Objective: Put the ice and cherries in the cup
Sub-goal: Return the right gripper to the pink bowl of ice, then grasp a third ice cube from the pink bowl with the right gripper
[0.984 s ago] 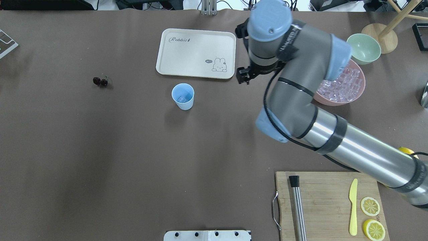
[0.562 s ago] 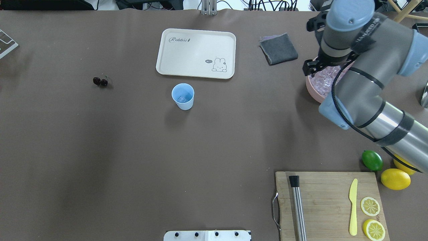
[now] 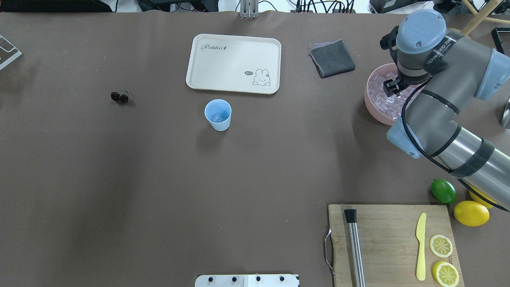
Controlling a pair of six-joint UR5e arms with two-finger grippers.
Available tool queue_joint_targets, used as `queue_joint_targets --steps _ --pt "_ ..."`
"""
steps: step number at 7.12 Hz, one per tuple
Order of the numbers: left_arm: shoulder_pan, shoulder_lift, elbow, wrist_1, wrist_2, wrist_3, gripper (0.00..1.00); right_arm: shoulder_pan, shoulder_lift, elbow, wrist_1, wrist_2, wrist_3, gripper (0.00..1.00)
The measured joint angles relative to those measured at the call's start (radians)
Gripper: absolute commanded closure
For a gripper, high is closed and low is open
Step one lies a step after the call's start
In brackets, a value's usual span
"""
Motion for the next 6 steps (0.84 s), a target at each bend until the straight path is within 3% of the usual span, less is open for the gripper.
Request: queue_joint_targets --steps 3,6 --pt "0.0 0.001 -0.004 0.0 0.0 0.0 0.02 0.016 0.016 -0.098 0.131 -0.007 -0.153 0.1" --pt "0.0 0.001 -0.006 0.0 0.0 0.0 0.02 0.107 0.034 -0.123 0.181 0.242 -0.175 0.13"
